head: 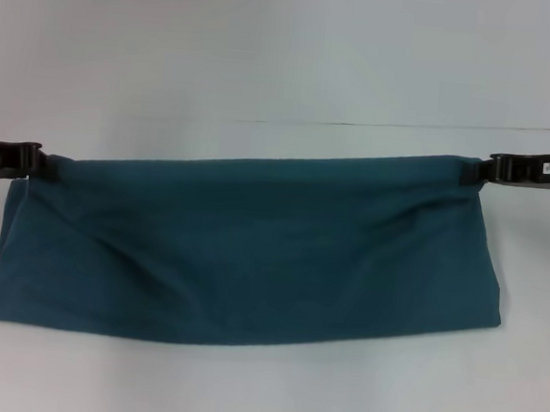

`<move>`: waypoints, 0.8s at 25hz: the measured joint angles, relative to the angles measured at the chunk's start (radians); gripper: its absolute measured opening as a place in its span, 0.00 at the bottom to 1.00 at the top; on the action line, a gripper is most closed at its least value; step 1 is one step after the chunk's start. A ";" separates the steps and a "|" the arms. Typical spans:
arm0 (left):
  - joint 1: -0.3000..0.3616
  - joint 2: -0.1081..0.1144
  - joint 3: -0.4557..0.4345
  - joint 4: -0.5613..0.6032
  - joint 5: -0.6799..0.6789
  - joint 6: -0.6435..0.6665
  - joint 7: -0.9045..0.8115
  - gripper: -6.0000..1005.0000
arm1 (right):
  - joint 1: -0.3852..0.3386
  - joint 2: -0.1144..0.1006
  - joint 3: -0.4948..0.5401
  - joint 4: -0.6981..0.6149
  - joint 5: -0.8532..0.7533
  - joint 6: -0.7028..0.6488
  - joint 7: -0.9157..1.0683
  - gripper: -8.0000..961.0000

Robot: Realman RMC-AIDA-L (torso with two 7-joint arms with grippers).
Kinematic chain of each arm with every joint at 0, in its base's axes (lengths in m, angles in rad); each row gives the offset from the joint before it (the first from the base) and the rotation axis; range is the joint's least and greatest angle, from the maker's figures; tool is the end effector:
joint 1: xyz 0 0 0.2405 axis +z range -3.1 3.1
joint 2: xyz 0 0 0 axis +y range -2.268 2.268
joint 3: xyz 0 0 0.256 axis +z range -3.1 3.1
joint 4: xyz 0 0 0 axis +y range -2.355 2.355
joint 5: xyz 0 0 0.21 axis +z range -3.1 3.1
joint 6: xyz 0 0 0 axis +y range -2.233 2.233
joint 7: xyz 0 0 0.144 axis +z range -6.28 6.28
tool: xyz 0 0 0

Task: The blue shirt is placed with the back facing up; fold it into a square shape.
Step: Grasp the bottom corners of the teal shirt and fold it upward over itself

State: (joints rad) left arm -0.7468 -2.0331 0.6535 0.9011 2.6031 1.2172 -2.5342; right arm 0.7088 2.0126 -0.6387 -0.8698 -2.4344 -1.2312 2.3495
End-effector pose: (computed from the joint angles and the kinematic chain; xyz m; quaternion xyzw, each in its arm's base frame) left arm -0.2625 0.4271 0.0697 -0.7654 -0.5612 -0.0710 0.3068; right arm 0.2642 0.4223 0.0734 -0.7977 0.5168 0.1168 0.2879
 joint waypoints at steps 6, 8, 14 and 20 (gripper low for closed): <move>-0.005 -0.005 0.014 -0.044 0.002 -0.084 0.000 0.07 | 0.002 0.020 -0.055 0.025 -0.002 0.112 0.007 0.07; -0.006 -0.006 0.029 -0.057 0.002 -0.106 0.000 0.07 | 0.007 0.022 -0.068 0.042 -0.001 0.139 0.008 0.07; -0.006 -0.020 0.051 -0.064 0.003 -0.163 -0.001 0.07 | 0.018 0.035 -0.074 0.065 0.000 0.193 0.001 0.08; -0.005 -0.025 0.049 -0.072 0.001 -0.222 -0.001 0.07 | 0.021 0.059 -0.074 0.067 0.002 0.284 0.000 0.09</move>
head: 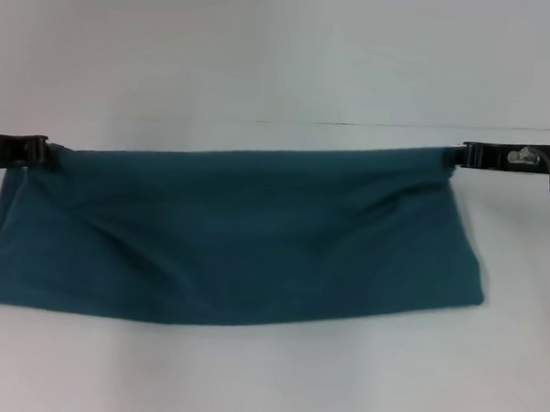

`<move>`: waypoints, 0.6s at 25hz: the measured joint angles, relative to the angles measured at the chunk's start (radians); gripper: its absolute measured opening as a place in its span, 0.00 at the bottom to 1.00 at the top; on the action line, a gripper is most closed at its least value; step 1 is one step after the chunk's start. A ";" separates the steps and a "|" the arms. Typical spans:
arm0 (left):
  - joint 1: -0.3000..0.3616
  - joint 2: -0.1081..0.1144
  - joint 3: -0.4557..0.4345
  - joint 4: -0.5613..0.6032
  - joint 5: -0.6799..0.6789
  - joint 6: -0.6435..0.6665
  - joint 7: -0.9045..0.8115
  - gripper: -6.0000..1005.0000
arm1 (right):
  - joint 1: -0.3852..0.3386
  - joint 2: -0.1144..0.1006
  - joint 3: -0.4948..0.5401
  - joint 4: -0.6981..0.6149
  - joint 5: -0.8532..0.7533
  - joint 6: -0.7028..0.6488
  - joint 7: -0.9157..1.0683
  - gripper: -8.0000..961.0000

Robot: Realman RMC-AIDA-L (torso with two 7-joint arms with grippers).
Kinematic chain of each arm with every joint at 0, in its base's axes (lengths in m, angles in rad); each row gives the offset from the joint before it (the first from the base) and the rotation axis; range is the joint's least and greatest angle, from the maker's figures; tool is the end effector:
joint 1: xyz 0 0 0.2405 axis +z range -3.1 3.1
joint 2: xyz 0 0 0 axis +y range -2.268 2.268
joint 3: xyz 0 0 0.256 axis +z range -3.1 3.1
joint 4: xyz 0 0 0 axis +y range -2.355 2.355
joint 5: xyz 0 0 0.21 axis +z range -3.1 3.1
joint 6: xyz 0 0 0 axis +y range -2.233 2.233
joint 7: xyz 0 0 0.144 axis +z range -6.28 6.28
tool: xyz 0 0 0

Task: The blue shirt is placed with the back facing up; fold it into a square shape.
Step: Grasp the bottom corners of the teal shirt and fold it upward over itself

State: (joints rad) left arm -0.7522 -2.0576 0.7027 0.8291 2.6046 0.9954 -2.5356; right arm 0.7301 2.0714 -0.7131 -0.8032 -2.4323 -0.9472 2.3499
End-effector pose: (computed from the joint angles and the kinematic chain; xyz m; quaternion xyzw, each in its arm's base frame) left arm -0.2687 0.4421 0.0546 -0.7501 -0.5470 -0.0799 0.3631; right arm 0.2615 0.4430 0.0448 -0.7780 0.5026 0.1236 0.3561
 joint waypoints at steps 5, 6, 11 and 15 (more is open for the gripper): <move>0.008 -0.001 -0.007 -0.013 -0.005 -0.043 -0.003 0.07 | 0.006 0.008 -0.011 0.001 -0.001 0.038 0.000 0.09; 0.008 0.001 -0.007 -0.016 -0.006 -0.046 -0.003 0.07 | 0.007 0.008 -0.017 0.002 -0.001 0.043 0.001 0.13; 0.008 0.005 -0.010 -0.028 -0.006 -0.061 -0.003 0.28 | 0.016 0.006 -0.036 0.011 0.001 0.054 0.006 0.33; 0.008 0.008 -0.010 -0.028 -0.006 -0.053 -0.003 0.46 | 0.018 0.006 -0.049 0.012 -0.002 0.053 0.007 0.54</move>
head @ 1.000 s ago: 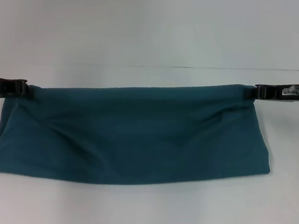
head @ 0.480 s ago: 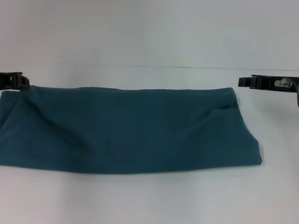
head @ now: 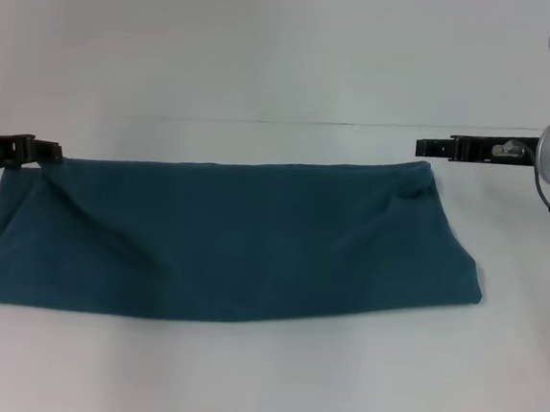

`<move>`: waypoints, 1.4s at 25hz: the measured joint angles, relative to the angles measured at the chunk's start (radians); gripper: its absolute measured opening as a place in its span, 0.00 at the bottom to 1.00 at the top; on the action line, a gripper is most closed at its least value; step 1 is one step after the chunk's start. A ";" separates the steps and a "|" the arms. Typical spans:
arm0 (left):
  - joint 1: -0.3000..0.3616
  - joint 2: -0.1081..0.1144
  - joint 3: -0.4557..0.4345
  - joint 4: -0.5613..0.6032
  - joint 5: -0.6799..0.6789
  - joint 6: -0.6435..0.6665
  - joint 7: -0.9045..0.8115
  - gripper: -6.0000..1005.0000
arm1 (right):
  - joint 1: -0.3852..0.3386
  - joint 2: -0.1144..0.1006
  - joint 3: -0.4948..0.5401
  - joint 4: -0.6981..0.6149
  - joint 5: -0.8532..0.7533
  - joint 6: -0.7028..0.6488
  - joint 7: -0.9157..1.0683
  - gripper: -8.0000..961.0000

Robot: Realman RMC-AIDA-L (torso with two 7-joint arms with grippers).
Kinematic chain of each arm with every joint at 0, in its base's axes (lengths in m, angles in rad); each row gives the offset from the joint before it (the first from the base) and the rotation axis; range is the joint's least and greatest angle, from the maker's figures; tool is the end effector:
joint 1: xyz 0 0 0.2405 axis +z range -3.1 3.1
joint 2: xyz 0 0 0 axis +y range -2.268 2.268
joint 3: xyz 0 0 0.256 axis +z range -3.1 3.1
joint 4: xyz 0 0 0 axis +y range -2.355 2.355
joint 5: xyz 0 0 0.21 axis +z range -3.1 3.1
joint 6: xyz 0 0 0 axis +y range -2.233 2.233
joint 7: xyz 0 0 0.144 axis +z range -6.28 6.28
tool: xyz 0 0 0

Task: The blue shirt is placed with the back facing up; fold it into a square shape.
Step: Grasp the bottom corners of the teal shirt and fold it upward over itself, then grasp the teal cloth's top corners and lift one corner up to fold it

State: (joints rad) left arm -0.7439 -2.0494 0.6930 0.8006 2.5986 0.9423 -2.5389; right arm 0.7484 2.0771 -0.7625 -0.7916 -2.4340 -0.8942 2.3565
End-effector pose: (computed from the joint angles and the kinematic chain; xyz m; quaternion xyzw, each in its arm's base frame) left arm -0.2792 0.4432 0.0580 -0.7347 -0.5549 -0.0870 0.3803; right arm 0.2516 0.4504 0.0377 -0.7855 0.4856 0.1164 0.3656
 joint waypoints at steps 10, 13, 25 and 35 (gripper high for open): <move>0.014 0.037 -0.071 0.116 0.012 0.348 -0.084 0.76 | 0.003 -0.018 -0.012 -0.020 -0.003 -0.072 0.001 0.91; 0.032 0.041 -0.066 0.180 0.036 0.465 -0.153 0.82 | 0.004 -0.021 -0.019 -0.042 -0.012 -0.097 -0.004 0.96; 0.122 0.018 -0.073 0.312 0.100 0.606 -0.337 0.93 | 0.006 -0.027 -0.141 -0.164 -0.062 -0.148 -0.011 0.97; 0.158 0.009 -0.081 0.276 0.100 0.584 -0.414 0.93 | 0.005 -0.017 -0.170 -0.194 -0.063 -0.148 -0.022 0.97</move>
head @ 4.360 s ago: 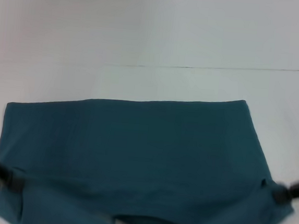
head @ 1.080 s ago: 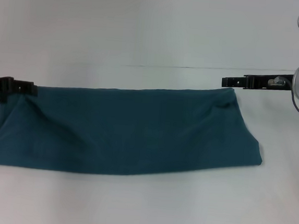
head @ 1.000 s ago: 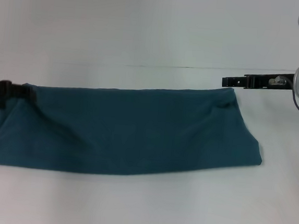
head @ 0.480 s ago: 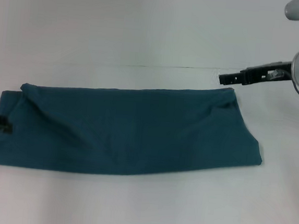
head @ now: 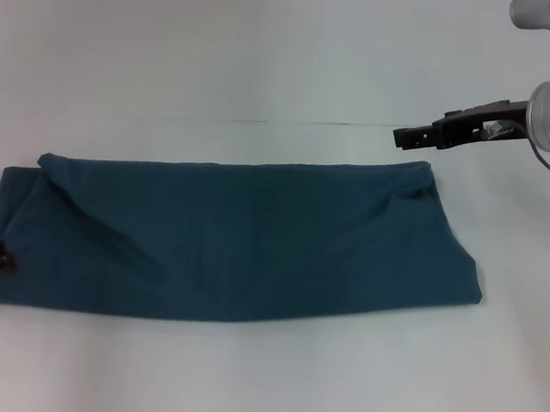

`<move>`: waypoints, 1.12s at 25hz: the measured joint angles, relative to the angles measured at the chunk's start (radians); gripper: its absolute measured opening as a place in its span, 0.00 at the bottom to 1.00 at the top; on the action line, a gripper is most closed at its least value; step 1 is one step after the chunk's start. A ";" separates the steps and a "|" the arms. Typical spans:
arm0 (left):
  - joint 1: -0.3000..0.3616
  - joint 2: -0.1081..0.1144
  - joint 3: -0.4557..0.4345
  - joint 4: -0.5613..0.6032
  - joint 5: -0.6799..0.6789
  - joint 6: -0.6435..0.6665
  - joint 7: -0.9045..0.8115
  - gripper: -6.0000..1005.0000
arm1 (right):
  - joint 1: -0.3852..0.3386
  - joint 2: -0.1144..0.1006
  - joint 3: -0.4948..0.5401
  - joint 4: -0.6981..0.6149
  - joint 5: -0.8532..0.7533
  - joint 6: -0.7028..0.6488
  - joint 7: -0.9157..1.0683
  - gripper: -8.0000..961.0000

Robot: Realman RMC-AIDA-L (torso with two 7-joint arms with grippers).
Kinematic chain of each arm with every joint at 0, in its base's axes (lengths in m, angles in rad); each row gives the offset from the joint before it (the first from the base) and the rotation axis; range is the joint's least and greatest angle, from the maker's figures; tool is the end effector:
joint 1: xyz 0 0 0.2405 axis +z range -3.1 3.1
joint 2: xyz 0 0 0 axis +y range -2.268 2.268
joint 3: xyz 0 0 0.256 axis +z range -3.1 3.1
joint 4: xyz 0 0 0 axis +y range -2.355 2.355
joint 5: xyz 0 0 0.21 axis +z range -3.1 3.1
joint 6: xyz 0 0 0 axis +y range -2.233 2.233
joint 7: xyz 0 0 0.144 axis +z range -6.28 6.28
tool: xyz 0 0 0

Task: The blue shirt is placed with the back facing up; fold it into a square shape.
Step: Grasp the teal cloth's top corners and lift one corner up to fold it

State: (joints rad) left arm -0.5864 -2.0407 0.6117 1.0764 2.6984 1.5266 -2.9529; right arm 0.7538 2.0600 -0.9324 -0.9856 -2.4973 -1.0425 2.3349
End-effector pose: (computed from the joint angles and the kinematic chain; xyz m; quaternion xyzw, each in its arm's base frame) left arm -0.3089 0.3546 0.0887 -0.5994 -0.7596 -0.0456 0.2481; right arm 0.2051 0.4526 0.0500 -0.8607 0.3655 0.0437 0.3518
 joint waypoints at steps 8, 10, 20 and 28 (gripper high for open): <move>-0.001 0.006 -0.004 -0.058 0.002 -0.076 -0.004 0.93 | -0.003 0.001 -0.002 -0.001 0.000 0.000 0.000 0.97; -0.001 0.010 -0.004 -0.084 0.002 -0.099 -0.004 0.93 | -0.004 0.002 -0.003 -0.001 0.000 0.000 0.000 0.97; -0.008 0.017 -0.003 -0.149 0.003 -0.179 -0.005 0.93 | -0.002 0.010 -0.010 -0.001 0.000 0.001 0.000 0.97; -0.021 0.017 -0.002 -0.185 0.021 -0.201 -0.005 0.93 | -0.002 0.015 -0.013 -0.001 -0.003 0.004 0.000 0.97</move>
State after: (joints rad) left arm -0.6076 -2.0233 0.6100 0.8909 2.7193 1.3252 -2.9575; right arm 0.7517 2.0752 -0.9453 -0.9864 -2.5003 -1.0382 2.3347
